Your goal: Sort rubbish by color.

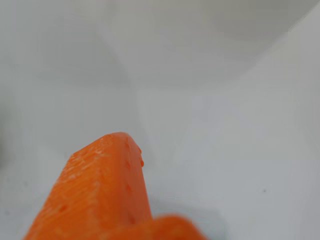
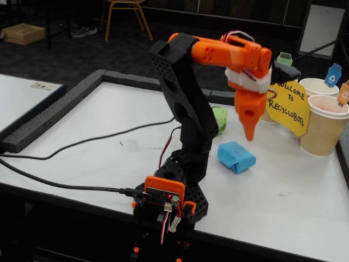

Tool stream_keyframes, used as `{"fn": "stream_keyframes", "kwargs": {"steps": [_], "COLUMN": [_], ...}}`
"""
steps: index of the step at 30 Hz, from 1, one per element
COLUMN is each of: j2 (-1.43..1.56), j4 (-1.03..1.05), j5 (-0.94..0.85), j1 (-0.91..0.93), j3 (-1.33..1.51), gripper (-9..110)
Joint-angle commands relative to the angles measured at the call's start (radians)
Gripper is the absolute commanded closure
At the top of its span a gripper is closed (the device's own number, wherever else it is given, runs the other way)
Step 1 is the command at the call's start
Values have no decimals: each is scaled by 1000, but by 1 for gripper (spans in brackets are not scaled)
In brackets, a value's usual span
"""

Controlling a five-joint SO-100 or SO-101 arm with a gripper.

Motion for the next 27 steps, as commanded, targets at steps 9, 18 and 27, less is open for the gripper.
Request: {"fn": "stream_keyframes", "kwargs": {"steps": [9, 18, 27], "j2": [61, 230, 500], "j4": [-195, -202, -160], "j5": [-21, -23, -21], "j1": [-87, -83, -193], "j3": [199, 296, 423], "gripper": [85, 85, 86]}}
